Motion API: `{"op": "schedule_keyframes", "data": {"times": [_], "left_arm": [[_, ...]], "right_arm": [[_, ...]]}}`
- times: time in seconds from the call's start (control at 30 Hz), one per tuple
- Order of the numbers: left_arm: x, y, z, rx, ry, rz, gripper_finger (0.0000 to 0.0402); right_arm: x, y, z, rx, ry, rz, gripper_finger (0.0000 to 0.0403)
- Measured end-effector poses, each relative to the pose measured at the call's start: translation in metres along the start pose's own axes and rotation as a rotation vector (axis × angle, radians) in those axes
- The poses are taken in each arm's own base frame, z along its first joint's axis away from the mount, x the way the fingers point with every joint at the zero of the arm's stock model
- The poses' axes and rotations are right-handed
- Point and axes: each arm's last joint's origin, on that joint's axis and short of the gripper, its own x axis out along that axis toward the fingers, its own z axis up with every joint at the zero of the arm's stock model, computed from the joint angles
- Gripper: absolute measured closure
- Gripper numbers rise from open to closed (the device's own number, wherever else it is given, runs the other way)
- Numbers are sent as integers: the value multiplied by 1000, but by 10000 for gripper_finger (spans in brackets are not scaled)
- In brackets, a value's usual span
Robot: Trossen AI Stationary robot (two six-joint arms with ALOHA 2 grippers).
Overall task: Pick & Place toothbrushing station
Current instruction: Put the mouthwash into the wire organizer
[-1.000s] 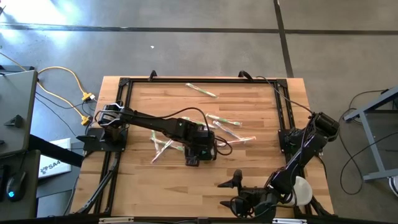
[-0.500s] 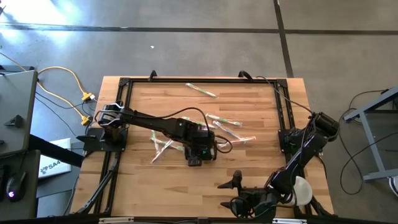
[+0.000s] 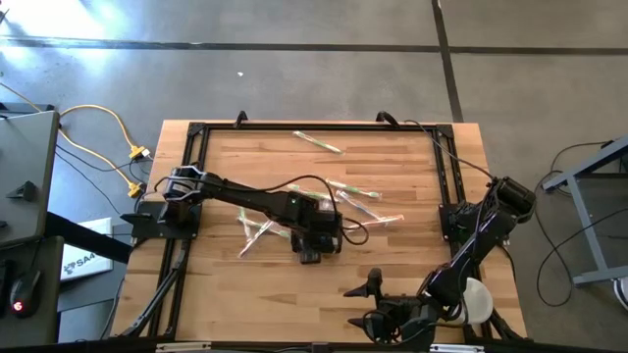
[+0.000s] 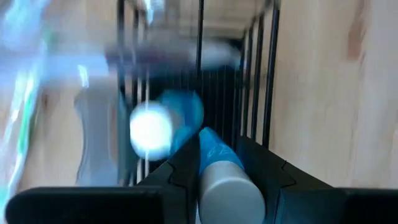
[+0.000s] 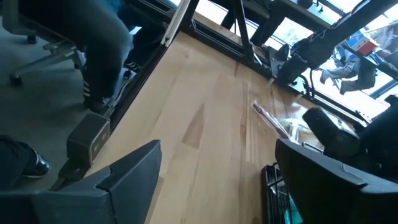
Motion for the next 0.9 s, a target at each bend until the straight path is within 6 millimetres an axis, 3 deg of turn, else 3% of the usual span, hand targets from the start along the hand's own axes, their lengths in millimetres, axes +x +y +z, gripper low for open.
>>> {"op": "schedule_keyframes", "data": {"times": [0.9], "left_arm": [[21,-1,-1,-8,41,9,309]], "right_arm": [[0,0,-2,5,20,-1,94]]}}
